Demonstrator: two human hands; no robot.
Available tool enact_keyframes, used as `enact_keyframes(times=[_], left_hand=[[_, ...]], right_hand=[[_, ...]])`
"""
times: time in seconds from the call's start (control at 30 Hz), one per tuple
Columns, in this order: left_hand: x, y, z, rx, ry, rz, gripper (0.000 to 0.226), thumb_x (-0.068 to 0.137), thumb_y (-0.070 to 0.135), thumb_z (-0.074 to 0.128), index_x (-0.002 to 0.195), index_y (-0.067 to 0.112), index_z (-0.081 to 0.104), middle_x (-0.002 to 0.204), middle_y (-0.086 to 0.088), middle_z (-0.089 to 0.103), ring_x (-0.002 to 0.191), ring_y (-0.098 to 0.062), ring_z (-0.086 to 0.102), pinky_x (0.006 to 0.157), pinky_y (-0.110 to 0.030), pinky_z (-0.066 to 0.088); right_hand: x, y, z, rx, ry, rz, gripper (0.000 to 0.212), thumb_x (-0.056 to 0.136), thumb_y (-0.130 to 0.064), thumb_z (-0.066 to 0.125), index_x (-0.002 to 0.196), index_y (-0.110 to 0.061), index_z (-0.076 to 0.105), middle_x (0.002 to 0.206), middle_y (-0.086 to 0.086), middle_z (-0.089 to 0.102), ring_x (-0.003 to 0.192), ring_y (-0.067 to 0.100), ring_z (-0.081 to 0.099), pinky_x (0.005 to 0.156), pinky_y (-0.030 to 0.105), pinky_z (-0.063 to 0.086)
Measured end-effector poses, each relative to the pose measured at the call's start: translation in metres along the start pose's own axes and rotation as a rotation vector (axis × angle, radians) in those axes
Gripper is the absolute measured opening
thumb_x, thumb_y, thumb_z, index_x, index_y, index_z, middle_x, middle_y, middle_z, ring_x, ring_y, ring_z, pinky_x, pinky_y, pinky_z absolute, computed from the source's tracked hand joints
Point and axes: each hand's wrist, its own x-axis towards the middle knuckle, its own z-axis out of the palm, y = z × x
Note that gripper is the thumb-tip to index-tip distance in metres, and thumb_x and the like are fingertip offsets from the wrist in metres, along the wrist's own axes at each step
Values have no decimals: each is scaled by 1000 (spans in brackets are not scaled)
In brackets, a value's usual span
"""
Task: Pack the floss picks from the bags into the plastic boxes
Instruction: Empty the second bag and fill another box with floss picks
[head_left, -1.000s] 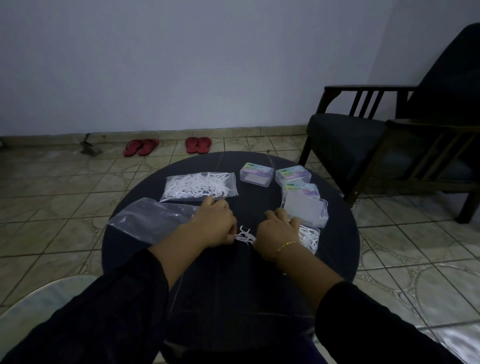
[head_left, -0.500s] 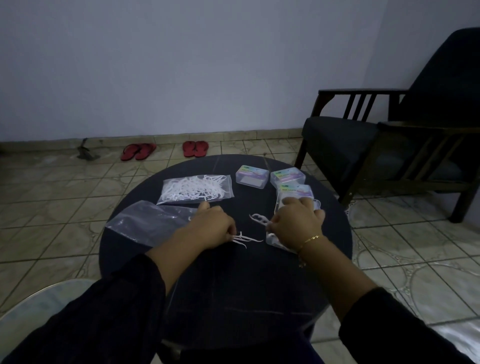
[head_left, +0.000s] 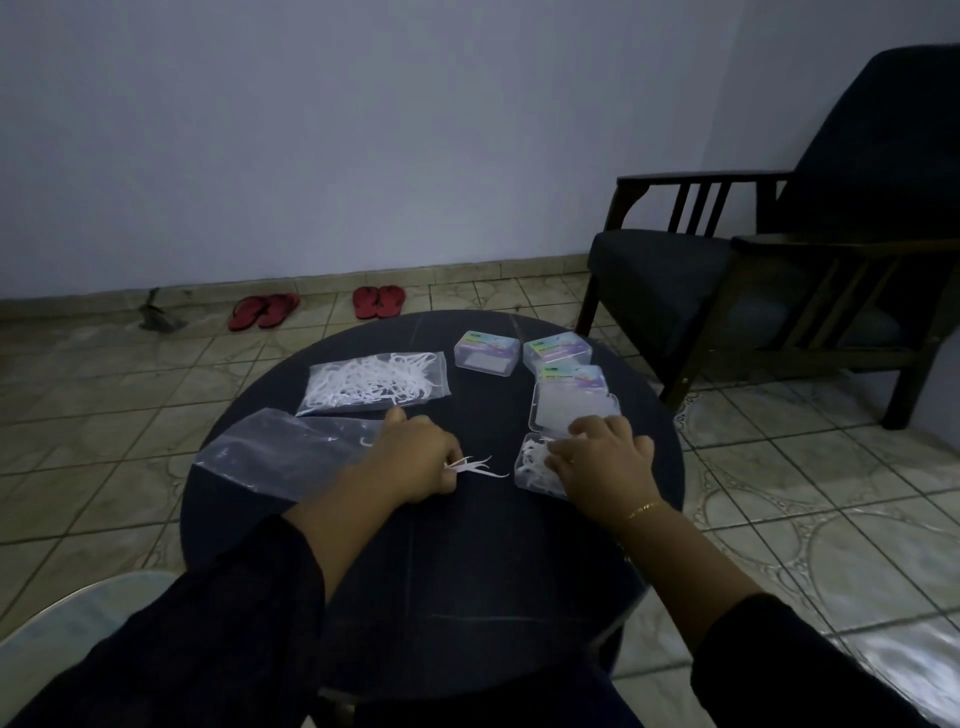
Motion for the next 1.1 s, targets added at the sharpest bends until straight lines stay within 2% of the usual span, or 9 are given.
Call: enact_keyframes(times=[0.17, 0.33, 0.43, 0.53, 0.67, 0.77, 0.83, 0.97, 1.1], left_hand=[[7, 9, -13, -112, 65, 27, 18, 87, 28, 58, 102, 30, 69, 99, 8, 67, 93, -12, 57, 103, -34, 24], [19, 31, -22, -149, 176, 105, 21, 88, 24, 57, 103, 27, 70, 99, 8, 63, 90, -19, 55, 95, -30, 28], [31, 50, -18, -129, 148, 169, 21, 89, 31, 57, 105, 30, 69, 101, 10, 61, 92, -23, 49, 93, -34, 34], [41, 70, -11, -104, 106, 202, 19, 90, 28, 55, 103, 28, 68, 106, 8, 61, 92, -25, 43, 92, -41, 38], [43, 81, -3, -77, 124, 204, 33, 96, 31, 49, 127, 30, 58, 125, 5, 54, 106, -21, 49, 96, -32, 29], [34, 74, 9, -261, 267, 205, 36, 93, 35, 54, 128, 27, 58, 129, 7, 53, 117, -11, 47, 95, -29, 24], [28, 68, 22, -374, 374, 151, 36, 92, 33, 57, 126, 22, 60, 129, 6, 55, 119, -11, 48, 97, -28, 26], [13, 75, 45, -617, 303, -23, 42, 97, 26, 48, 137, 16, 49, 145, 0, 45, 129, -24, 45, 109, -39, 34], [5, 90, 53, -665, 295, -3, 44, 98, 21, 43, 141, 12, 42, 149, -2, 38, 137, -19, 36, 114, -37, 28]], right_hand=[[-8, 6, 13, 20, 37, -64, 34, 97, -43, 40, 131, -42, 49, 142, -10, 36, 131, 17, 26, 97, 37, 24], [-9, 16, 8, 175, 155, 38, 31, 97, -38, 45, 127, -41, 54, 140, -10, 41, 130, 15, 28, 96, 34, 24], [-10, 25, 7, 218, 209, 118, 31, 97, -37, 45, 126, -37, 56, 138, -9, 44, 128, 16, 30, 96, 35, 25], [-12, 32, 11, 235, 220, 149, 31, 96, -37, 45, 125, -36, 58, 136, -9, 46, 126, 15, 31, 95, 34, 26], [-17, 36, 18, 240, 222, 157, 34, 96, -31, 43, 128, -34, 56, 135, -9, 47, 124, 15, 33, 94, 33, 25], [-21, 34, 22, 230, 204, 137, 38, 96, -31, 41, 133, -34, 49, 137, -8, 44, 124, 16, 32, 96, 34, 27], [-23, 31, 25, 212, 192, 127, 38, 97, -34, 40, 134, -35, 48, 138, -8, 42, 125, 16, 31, 95, 34, 27], [-27, 23, 30, 225, 169, 106, 38, 99, -35, 38, 135, -34, 48, 141, -8, 39, 127, 17, 30, 97, 34, 27], [-28, 17, 33, 281, 179, 80, 37, 99, -32, 39, 135, -33, 49, 143, -6, 38, 130, 18, 29, 99, 35, 26]])
